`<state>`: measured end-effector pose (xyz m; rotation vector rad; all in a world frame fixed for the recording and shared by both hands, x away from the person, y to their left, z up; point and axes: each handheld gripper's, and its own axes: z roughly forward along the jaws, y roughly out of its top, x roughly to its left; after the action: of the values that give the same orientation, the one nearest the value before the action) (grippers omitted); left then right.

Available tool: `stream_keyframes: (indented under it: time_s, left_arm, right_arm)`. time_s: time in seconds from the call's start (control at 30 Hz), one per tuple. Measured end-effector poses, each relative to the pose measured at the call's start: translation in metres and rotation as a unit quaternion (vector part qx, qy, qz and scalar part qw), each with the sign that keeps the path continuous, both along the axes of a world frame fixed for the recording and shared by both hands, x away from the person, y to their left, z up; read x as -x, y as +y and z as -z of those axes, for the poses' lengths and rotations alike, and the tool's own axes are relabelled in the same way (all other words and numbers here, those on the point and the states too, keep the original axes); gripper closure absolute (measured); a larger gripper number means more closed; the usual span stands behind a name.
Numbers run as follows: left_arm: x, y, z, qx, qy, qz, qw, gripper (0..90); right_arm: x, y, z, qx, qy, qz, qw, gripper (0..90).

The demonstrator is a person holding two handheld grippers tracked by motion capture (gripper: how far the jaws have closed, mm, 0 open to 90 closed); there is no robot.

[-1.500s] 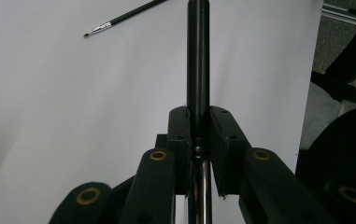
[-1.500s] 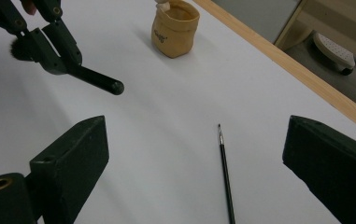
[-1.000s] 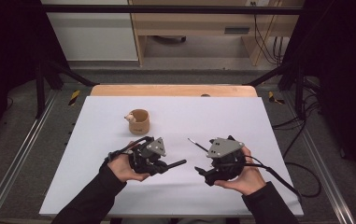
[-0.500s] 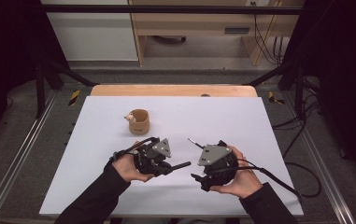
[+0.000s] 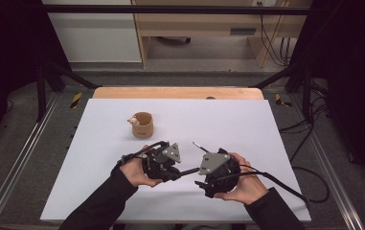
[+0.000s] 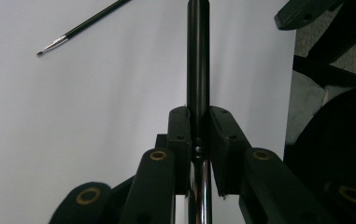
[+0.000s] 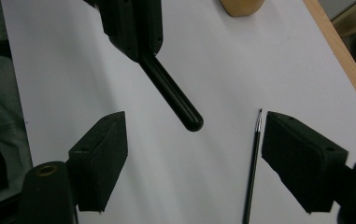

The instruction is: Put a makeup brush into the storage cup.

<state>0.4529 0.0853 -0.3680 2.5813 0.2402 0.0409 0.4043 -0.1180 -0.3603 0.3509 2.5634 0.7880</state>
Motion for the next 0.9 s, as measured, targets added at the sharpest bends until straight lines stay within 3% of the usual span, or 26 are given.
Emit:
stream_keyframes:
  time_s: [0.43, 0.7, 0.73, 0.9]
  left_arm:
    - [0.001, -0.008, 0.001, -0.004, 0.007, 0.009, 0.9999, 78.8]
    - [0.002, -0.012, 0.002, -0.007, 0.009, 0.013, 0.9999, 78.8]
    - [0.002, -0.012, 0.002, -0.007, 0.009, 0.014, 0.9998, 78.8]
    - [0.004, -0.014, 0.003, -0.006, 0.011, 0.018, 0.9998, 78.9]
  right_arm:
    - [-0.001, 0.004, 0.006, 0.031, -0.007, -0.028, 0.9991, 35.2]
    - [-0.001, 0.008, 0.011, 0.049, 0.002, -0.051, 0.9975, 43.0]
    - [-0.001, 0.008, 0.012, 0.049, -0.007, -0.052, 0.9974, 44.0]
    - [-0.001, 0.010, 0.014, 0.056, -0.011, -0.062, 0.9964, 49.8]
